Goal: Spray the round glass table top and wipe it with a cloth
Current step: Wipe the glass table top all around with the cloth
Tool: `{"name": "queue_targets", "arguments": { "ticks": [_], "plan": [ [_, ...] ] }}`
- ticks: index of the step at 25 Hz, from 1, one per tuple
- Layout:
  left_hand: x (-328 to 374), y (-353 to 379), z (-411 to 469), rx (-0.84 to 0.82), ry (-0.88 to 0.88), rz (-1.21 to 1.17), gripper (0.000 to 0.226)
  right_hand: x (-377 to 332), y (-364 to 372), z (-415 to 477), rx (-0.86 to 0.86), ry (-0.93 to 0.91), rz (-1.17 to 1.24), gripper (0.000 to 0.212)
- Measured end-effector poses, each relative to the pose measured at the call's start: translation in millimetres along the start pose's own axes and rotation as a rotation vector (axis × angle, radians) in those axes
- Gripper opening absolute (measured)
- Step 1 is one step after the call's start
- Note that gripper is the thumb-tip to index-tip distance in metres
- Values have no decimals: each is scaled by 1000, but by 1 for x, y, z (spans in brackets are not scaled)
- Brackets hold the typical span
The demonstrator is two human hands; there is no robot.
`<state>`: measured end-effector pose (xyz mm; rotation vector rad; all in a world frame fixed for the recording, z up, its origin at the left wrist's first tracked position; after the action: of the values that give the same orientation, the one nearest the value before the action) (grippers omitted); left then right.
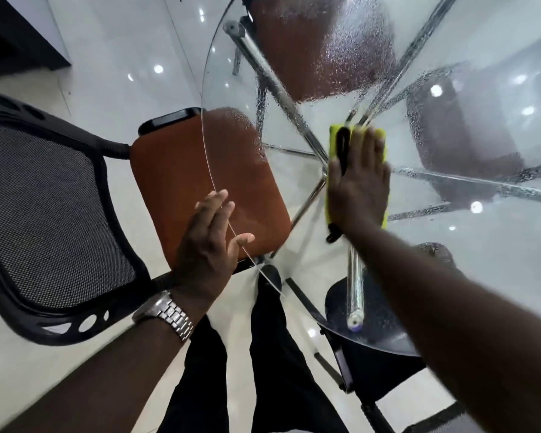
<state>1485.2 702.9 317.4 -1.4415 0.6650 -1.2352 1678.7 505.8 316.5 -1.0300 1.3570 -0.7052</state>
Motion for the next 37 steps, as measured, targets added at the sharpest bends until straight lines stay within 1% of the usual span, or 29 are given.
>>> {"name": "queue_targets", "arguments": {
  "ticks": [1,3,4,5,6,8,9,11,12,13,15,17,18,19,20,22,23,24,25,26,28,29,30,31,32,33,35,36,37],
  "plan": [
    [0,-1,1,11,8,6,62,-12,9,-25,-47,-61,-34,70],
    [-1,-1,2,13,25,10,61,-33,21,-60,-188,-374,-82,67],
    [-1,1,3,15,32,8,61,-38,23,-59,-234,-532,-93,65],
    [-3,3,4,23,35,9,60,-40,22,-40,-224,-610,-96,61],
    [-4,5,4,34,34,14,59,-40,20,-10,-192,-593,-77,59],
    [-4,6,3,44,34,17,60,-35,9,49,-74,-389,-24,60],
    [-4,5,3,46,32,18,60,-30,6,60,-41,-280,1,61],
    [-3,2,3,56,14,38,61,-33,9,32,-27,-190,53,62],
    [-4,1,2,59,5,35,61,-36,13,-1,-59,-219,48,62],
    [-4,1,2,61,1,25,61,-37,17,-35,-89,-294,25,62],
    [-6,1,3,52,-3,11,62,-40,19,-73,-163,-538,-42,61],
    [-7,4,5,44,20,5,62,-46,20,-47,-284,-800,-126,59],
    [-8,7,4,46,31,9,62,-43,25,-23,-336,-859,-171,57],
    [-8,8,4,49,36,19,62,-40,24,8,-330,-841,-178,56],
    [-9,9,3,47,28,28,63,-33,13,42,-263,-722,-144,56],
    [-10,9,1,48,4,16,64,-3,-12,73,-52,-271,-33,64],
    [-9,8,0,50,-7,7,65,3,-14,57,30,-69,23,67],
    [-10,9,0,44,-14,0,66,-2,-6,33,57,37,40,68],
    [-11,11,-1,31,-16,-5,67,-17,5,6,26,42,19,68],
    [-11,12,-2,22,-12,-4,67,-37,18,-18,-33,-61,-23,67],
    [-10,13,-5,30,27,34,66,-79,38,-39,-214,-499,-81,64],
    [-8,11,-7,36,72,70,64,-94,39,-30,-300,-745,-117,63],
    [-6,10,-10,33,124,116,63,-99,40,-12,-378,-934,-152,61],
    [-3,10,-14,22,168,164,63,-98,41,14,-414,-1017,-187,60],
    [-2,11,-19,6,195,206,65,-94,36,45,-382,-953,-177,58],
    [-4,11,-22,-13,211,234,66,-83,25,75,-277,-758,-124,59],
    [-8,7,-19,-20,220,256,65,-53,8,81,-58,-248,2,65],
    [-9,8,-15,-23,222,261,63,-46,12,60,-10,-103,35,67],
    [-10,7,-10,-27,224,263,61,-53,18,32,-16,-90,20,67]
  ]
}}
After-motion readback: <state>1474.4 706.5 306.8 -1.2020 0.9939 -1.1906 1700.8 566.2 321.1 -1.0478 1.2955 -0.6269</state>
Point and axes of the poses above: each hand's wrist, its own z-axis towards the middle knuckle, its own y-axis out of the palm, x = y × z, the point moved 8 cm from there along z, towards the middle knuckle, and after that the axes turned 15 degrees about z, right-handed, at the moved point
